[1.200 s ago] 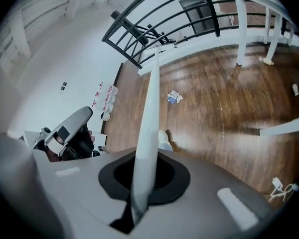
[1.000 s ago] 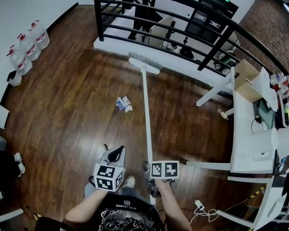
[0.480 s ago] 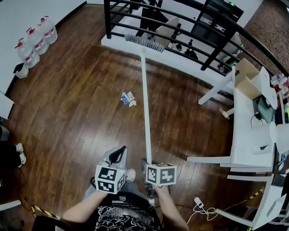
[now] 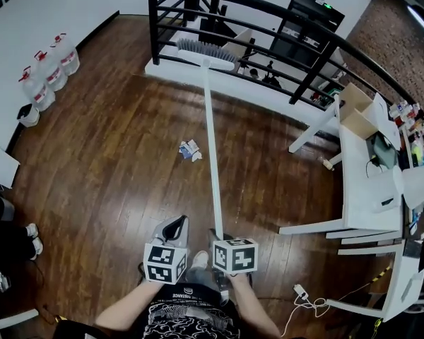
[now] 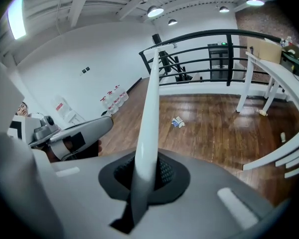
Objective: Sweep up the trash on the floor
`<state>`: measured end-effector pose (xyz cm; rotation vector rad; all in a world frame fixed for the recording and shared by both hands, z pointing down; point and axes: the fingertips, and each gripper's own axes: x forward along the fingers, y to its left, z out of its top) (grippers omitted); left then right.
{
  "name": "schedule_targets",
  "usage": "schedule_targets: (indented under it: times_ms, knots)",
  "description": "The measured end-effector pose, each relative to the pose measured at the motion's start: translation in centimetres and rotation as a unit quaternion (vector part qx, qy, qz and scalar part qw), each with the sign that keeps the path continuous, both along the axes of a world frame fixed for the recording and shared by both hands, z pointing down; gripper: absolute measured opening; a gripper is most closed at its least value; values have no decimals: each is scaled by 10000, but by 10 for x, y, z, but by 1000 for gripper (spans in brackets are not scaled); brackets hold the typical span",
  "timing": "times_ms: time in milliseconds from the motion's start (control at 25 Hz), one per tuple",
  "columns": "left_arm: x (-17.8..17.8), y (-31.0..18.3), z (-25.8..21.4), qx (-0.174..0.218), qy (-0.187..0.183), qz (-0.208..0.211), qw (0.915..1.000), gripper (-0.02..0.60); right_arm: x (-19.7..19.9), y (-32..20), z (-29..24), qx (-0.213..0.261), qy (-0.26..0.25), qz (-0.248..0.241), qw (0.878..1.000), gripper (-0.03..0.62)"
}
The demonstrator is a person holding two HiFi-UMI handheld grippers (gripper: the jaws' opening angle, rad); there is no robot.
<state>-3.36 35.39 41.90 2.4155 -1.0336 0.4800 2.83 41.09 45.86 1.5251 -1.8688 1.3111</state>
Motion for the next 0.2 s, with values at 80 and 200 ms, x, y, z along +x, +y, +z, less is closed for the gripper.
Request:
schedule_targets:
  times_ms: [80, 200]
  knots:
    - [-10, 0, -2, 3, 31, 14, 10000, 5, -10, -1, -4, 39, 53, 17, 10000, 0]
    - [-24, 0, -4, -3, 53, 19, 10000, 5, -25, -2, -9, 88, 81, 33, 9999, 0]
